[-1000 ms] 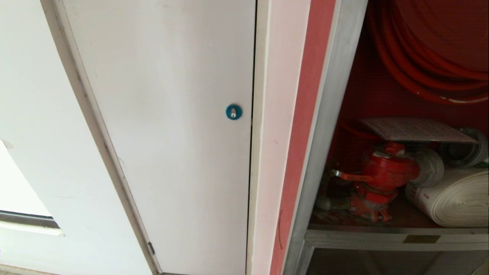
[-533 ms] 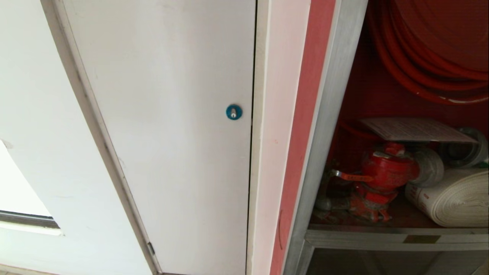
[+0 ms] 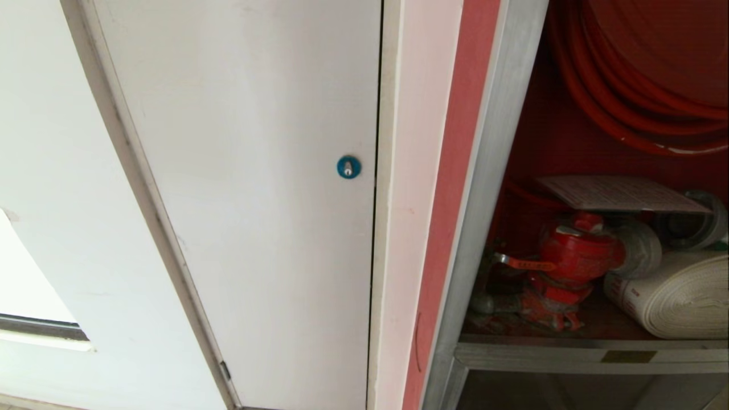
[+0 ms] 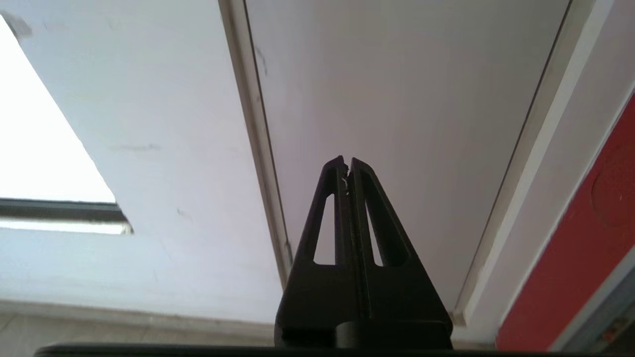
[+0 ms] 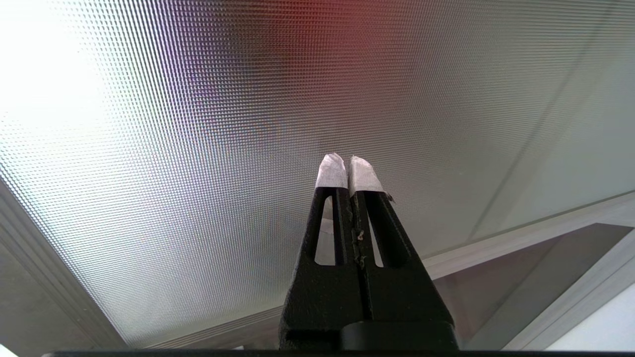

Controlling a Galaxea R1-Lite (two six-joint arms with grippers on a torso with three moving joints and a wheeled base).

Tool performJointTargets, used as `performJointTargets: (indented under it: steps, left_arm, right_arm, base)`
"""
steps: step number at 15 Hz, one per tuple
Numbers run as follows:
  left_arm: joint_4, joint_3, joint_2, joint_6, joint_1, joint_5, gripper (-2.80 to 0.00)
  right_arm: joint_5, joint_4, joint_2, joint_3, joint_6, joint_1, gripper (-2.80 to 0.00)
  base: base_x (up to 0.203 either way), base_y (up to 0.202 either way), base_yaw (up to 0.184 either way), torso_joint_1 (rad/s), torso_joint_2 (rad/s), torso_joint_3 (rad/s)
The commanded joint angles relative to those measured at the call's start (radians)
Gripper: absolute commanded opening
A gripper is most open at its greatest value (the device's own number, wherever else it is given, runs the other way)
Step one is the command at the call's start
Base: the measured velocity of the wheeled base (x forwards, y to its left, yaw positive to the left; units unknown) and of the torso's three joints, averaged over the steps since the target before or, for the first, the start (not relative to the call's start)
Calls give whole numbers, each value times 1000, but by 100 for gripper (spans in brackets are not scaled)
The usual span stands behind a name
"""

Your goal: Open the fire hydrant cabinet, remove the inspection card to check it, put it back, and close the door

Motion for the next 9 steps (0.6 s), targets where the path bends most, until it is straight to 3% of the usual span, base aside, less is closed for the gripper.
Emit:
performJointTargets:
  steps: [1, 9]
  left_arm:
    - [38, 7, 2, -1, 0, 1, -280]
    - [37, 7, 2, -29, 0, -4, -280]
  right_arm:
    - [0, 0, 0, -1, -1, 0, -280]
    - [0, 0, 0, -1, -1, 0, -280]
  base:
    - [0, 0, 0, 0, 0, 0]
    - [0, 0, 0, 0, 0, 0]
